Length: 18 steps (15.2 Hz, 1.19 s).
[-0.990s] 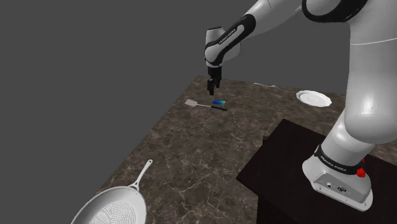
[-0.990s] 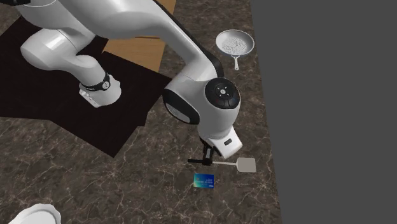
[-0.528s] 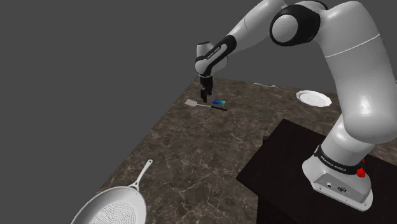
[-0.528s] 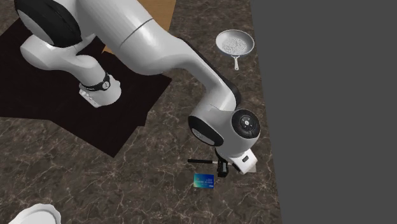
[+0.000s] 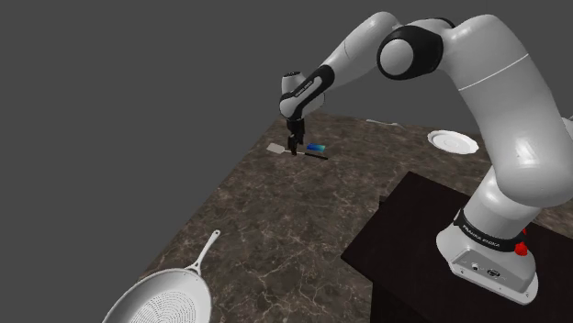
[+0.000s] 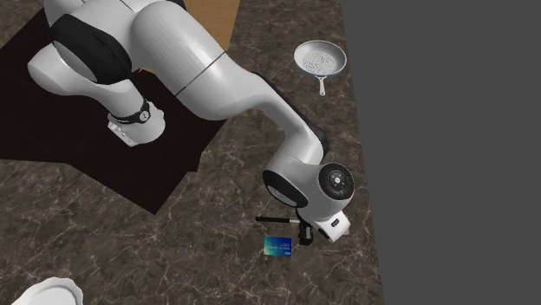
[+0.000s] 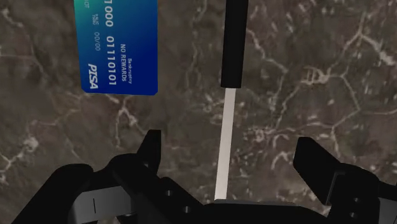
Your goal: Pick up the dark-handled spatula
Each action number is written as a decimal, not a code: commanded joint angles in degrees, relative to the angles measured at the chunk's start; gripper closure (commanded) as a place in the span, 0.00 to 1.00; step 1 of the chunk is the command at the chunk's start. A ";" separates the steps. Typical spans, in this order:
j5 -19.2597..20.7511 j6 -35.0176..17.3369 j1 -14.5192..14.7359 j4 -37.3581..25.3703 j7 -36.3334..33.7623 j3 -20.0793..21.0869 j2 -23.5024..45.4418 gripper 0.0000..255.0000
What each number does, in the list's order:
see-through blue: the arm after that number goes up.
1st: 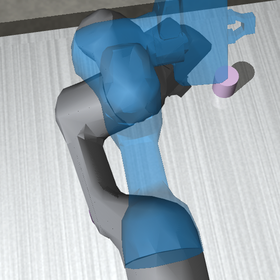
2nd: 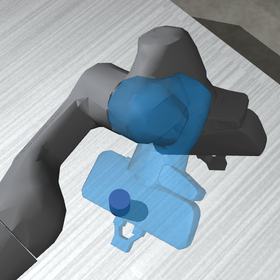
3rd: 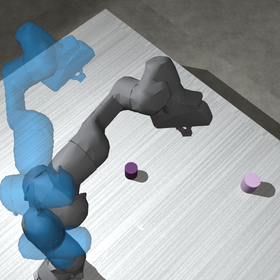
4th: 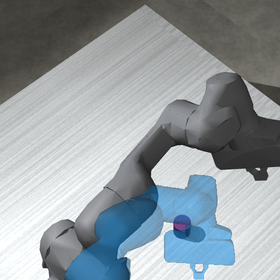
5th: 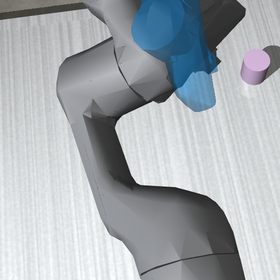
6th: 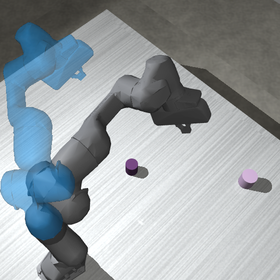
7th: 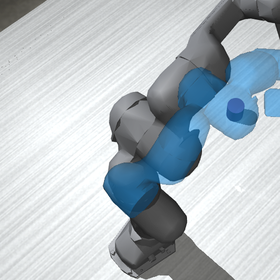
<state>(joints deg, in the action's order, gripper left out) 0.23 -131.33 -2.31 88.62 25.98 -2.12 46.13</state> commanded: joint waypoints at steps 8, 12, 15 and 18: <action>-0.01 -0.76 0.06 0.06 -0.09 0.02 0.70 1.00; -0.01 -0.76 0.04 0.01 -0.08 0.02 0.75 1.00; 0.02 0.51 0.07 0.45 -0.05 -0.01 -0.96 1.00; 0.04 1.85 0.10 0.75 -0.03 -0.04 -2.60 1.00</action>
<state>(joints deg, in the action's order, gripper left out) 0.26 -130.01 -2.27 89.25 26.00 -2.15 44.16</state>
